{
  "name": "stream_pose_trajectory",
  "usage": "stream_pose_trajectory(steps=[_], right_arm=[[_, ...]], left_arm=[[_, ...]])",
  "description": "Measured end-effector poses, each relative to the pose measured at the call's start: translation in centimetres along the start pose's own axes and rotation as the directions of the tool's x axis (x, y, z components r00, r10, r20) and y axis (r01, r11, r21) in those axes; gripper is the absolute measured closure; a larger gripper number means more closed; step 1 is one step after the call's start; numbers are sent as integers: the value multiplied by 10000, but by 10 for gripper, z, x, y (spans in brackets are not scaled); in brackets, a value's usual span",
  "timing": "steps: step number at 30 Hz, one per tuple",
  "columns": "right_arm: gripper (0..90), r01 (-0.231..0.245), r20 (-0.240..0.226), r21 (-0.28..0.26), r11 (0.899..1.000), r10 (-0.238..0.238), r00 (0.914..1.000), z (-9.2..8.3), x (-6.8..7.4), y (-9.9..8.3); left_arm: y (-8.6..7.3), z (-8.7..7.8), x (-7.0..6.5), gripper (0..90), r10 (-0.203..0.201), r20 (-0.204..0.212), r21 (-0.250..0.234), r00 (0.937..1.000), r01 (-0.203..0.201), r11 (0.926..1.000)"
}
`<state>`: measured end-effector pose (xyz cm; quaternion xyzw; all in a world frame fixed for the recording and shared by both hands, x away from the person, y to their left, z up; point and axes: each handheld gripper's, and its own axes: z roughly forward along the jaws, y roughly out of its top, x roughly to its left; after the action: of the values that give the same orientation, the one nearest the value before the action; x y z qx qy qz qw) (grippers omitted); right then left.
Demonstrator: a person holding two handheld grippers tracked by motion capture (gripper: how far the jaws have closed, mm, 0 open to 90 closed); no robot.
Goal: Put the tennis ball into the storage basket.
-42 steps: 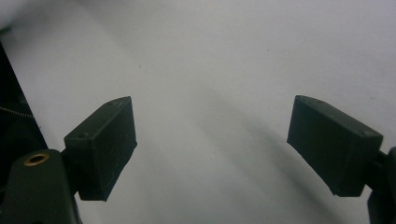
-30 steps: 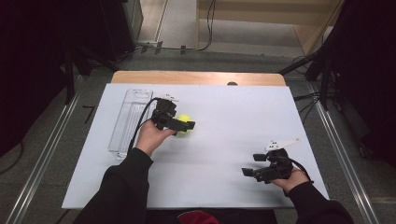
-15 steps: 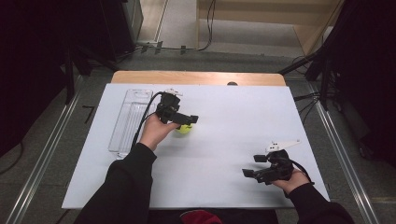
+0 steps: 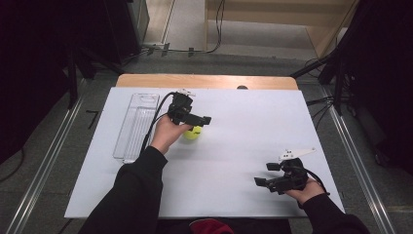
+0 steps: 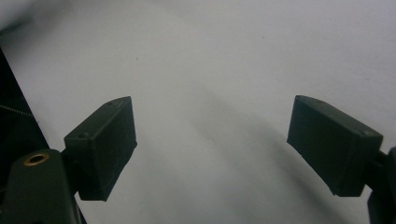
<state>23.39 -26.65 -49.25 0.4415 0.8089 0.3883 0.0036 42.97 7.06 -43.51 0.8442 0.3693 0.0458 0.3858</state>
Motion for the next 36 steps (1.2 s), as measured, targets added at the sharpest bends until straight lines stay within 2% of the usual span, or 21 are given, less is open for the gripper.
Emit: stream_pose_trajectory(steps=[13, 36], right_arm=[[135, -9, 47, -16, 10000, 9, 10000, -2, 1, -2], [135, -6, 2, -2, 10000, 6, 10000, -1, 1, -2]], left_arm=[[-3, 6, 1, 27, 83, -216, 16, 9997, -82, 10000], [-15, 16, 6, 27, -68, -289, 66, 9996, 70, 10000]])
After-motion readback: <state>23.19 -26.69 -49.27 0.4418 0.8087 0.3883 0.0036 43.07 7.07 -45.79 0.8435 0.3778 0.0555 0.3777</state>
